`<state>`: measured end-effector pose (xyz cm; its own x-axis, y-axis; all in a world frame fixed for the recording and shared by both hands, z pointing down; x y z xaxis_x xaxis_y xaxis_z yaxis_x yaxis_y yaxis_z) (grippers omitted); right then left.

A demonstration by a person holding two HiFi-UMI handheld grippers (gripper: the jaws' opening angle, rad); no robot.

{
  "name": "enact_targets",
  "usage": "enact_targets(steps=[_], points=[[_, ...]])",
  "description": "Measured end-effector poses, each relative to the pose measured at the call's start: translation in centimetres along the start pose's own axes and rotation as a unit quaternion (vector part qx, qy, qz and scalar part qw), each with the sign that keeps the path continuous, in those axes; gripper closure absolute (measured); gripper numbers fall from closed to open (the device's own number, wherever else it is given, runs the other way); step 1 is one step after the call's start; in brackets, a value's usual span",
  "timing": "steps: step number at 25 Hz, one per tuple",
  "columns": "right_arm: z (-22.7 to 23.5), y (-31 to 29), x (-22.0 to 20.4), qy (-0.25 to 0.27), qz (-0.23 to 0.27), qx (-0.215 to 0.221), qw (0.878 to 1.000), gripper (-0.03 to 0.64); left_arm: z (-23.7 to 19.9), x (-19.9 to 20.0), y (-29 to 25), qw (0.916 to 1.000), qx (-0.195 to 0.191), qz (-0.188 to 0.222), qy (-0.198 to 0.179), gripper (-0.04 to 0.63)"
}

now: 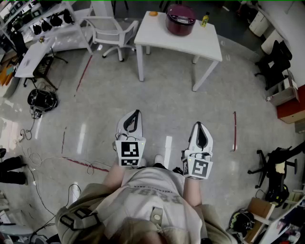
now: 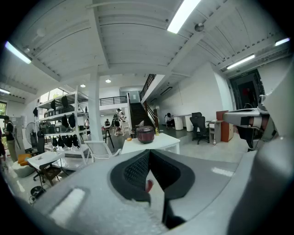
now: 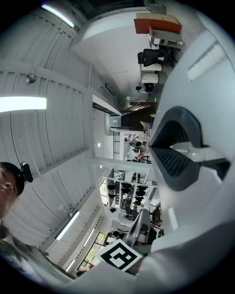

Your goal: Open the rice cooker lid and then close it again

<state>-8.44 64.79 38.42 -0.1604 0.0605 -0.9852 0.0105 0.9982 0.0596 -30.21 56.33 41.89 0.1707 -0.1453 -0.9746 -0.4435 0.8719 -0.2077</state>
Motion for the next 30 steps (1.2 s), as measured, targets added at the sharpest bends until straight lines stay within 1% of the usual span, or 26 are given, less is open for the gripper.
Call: enact_targets(steps=[11,22,24,28,29,30], points=[[0.6,-0.1,-0.8,-0.005,-0.018,0.007,1.000,0.618,0.3,-1.0,-0.5,0.9996,0.007,-0.026,-0.009,0.586],[2.6,0.4,-2.4,-0.022,-0.032,0.006,0.999,0.618,2.9,-1.9,-1.1,0.9987,0.002,-0.047,-0.019,0.586],[3.3,0.4,-2.3,-0.033,-0.030,0.010,0.999,0.617,3.2,-1.5,-1.6,0.9989,0.006,-0.043,-0.017,0.586],[5.1,0.3,-2.4,-0.088,-0.013,0.023,0.996,0.615,3.8,-0.6,-2.7,0.9994,0.020,-0.028,-0.011,0.586],[5.6,0.3,-2.6,-0.096,-0.013,0.026,0.995,0.599,4.0,-0.3,-2.9,0.9994,0.023,-0.024,-0.010,0.586],[6.1,0.2,-2.8,-0.101,-0.013,0.028,0.994,0.509,4.3,0.0,-3.0,0.9995,0.024,-0.020,-0.010,0.553]])
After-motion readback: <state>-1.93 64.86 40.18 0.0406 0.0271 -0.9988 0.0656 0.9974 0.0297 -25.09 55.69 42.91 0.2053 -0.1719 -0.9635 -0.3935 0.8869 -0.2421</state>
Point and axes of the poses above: the fingertips, and each gripper's own axes: y backward along the fingers, z to its right, x out of its top, the point moved 1 cm from there along y, backward along the fingers, and after that the axes turned 2 degrees about y, right-handed, at the moved point
